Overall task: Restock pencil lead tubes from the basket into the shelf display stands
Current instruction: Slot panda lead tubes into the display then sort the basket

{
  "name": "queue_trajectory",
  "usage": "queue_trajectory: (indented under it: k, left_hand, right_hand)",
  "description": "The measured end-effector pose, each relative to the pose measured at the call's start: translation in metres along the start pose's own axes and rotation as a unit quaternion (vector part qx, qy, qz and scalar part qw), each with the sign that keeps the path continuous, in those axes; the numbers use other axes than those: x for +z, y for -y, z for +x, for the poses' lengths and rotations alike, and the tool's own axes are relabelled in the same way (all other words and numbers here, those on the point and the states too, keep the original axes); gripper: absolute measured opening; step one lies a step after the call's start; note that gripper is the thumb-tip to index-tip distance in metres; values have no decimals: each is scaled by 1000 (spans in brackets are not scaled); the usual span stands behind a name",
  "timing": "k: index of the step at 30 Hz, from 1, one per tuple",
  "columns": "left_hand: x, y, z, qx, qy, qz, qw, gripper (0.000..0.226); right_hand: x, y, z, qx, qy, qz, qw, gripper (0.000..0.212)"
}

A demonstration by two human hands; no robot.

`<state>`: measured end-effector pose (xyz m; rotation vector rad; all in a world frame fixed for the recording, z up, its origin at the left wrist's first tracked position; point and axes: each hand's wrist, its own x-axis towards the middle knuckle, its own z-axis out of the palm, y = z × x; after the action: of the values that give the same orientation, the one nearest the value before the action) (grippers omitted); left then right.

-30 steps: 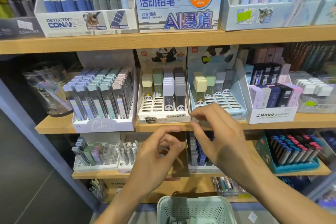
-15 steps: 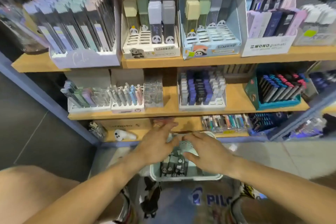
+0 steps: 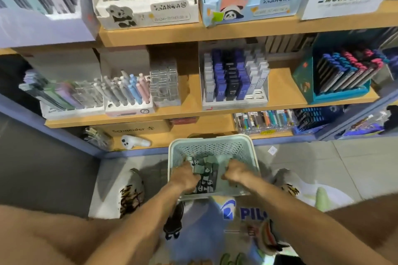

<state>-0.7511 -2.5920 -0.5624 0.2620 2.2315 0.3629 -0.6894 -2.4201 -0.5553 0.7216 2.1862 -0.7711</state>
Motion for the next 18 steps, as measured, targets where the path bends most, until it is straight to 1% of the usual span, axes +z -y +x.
queue_trajectory:
  k: [2, 3, 4, 5, 6, 8, 9, 12, 14, 16, 18]
  left_hand:
    - [16, 3, 14, -10, 5, -1, 1000, 57]
    - [22, 6, 20, -19, 8, 1, 1000, 56]
    - [28, 7, 25, -31, 15, 2, 999, 56]
    - [32, 9, 30, -42, 18, 4, 999, 55]
    - [36, 11, 35, -53, 18, 2, 998, 55]
    - [42, 15, 45, -77, 17, -15, 997, 59]
    - [44, 17, 48, -82, 20, -25, 996, 60]
    - [46, 19, 58, -102, 31, -55, 993, 62]
    - [49, 20, 61, -96, 33, -77, 992, 59]
    - [56, 26, 69, -79, 35, -91, 992, 54]
    - [63, 33, 76, -63, 36, -102, 992, 54]
  right_hand:
    - [4, -2, 15, 12, -1, 44, 999, 10]
    - [6, -4, 23, 12, 0, 66, 998, 9]
    - [8, -6, 30, 14, 1, 91, 996, 12]
    - [11, -6, 37, 22, 10, 116, 993, 10]
    - [15, -8, 45, 29, 20, 143, 989, 12]
    - [29, -10, 68, 58, 39, 207, 976, 42]
    - [35, -10, 77, 65, 41, 238, 968, 48]
    - [64, -20, 118, 66, 42, 318, 945, 47]
    - [72, -17, 125, 71, 47, 367, 926, 47]
    - [70, -7, 118, 81, 48, 377, 921, 55]
    - [72, -5, 120, 94, 37, 357, 929, 62]
